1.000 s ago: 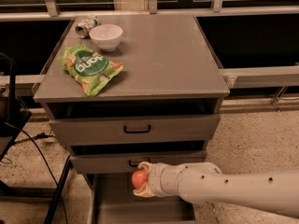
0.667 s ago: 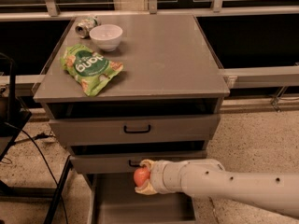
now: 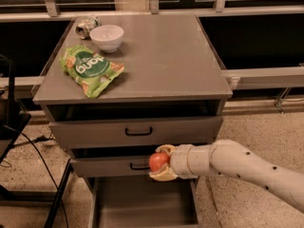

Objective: Pick apple from bottom drawer and place on counter

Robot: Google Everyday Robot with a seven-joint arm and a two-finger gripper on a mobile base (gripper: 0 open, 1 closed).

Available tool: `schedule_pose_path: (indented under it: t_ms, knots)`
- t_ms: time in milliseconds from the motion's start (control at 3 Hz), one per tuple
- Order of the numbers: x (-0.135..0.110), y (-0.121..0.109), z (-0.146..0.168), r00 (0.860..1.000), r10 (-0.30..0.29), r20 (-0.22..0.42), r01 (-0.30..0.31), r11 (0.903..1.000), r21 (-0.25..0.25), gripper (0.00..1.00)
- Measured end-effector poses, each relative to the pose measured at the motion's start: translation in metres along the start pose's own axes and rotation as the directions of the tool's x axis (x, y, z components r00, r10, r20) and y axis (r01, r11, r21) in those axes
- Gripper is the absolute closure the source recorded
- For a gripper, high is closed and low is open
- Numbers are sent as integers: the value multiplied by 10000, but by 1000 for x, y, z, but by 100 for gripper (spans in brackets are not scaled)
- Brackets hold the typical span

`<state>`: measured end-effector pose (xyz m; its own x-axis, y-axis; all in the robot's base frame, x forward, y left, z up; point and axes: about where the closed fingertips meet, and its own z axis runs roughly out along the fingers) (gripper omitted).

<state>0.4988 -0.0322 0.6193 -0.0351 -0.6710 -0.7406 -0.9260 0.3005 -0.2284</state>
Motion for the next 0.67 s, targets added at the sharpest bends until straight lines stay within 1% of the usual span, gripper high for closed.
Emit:
schedule_pose_path:
  t_ms: [333,667]
  knots:
    - [-19,-27,-44,9956,835,429,-860,9945,598,100]
    - [-19,-27,-44,9956,837,430,-861,9945,596,100]
